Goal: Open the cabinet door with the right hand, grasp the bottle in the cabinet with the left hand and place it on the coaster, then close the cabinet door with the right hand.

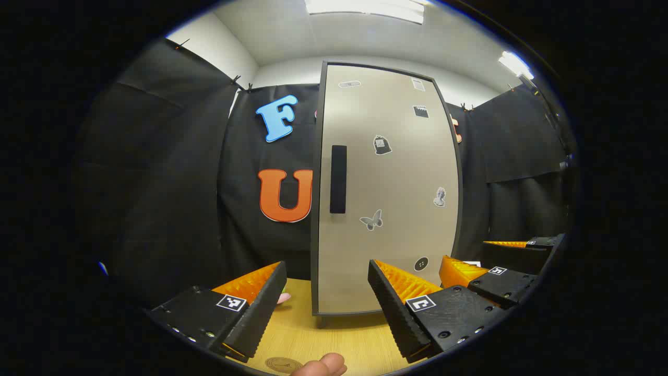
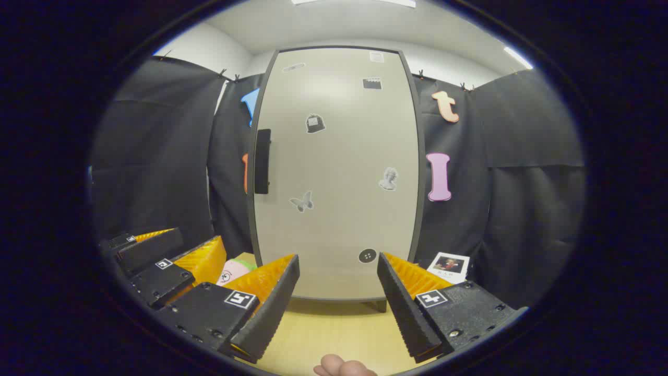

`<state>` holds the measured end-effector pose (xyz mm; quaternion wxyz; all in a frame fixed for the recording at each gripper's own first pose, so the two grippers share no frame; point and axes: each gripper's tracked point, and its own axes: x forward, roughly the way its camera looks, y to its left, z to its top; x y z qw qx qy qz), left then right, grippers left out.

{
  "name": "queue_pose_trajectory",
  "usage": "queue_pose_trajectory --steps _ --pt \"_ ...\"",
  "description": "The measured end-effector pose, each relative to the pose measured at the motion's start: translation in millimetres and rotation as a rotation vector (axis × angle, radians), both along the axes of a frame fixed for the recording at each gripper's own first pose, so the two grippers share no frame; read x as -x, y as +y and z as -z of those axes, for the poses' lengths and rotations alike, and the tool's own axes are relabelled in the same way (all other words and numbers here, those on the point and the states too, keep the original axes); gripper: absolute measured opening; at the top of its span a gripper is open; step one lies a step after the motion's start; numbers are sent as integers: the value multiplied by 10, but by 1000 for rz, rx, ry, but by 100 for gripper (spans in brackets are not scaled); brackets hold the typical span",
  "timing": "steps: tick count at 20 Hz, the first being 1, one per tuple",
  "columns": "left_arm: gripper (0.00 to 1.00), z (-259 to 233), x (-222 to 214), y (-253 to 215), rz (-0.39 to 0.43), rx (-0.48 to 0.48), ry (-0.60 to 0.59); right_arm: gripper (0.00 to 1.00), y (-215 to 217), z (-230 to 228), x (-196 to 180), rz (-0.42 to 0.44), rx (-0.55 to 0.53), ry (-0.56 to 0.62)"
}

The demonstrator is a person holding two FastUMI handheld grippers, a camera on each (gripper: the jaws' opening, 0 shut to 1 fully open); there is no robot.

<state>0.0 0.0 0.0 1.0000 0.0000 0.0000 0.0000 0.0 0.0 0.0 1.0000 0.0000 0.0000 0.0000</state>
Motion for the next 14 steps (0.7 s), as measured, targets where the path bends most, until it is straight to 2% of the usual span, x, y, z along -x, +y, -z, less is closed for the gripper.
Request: queue_pose_trajectory --steps 14 --pt "95 -19 -96 -43 23 20 7 97 -10 -52 -48 -2 10 0"
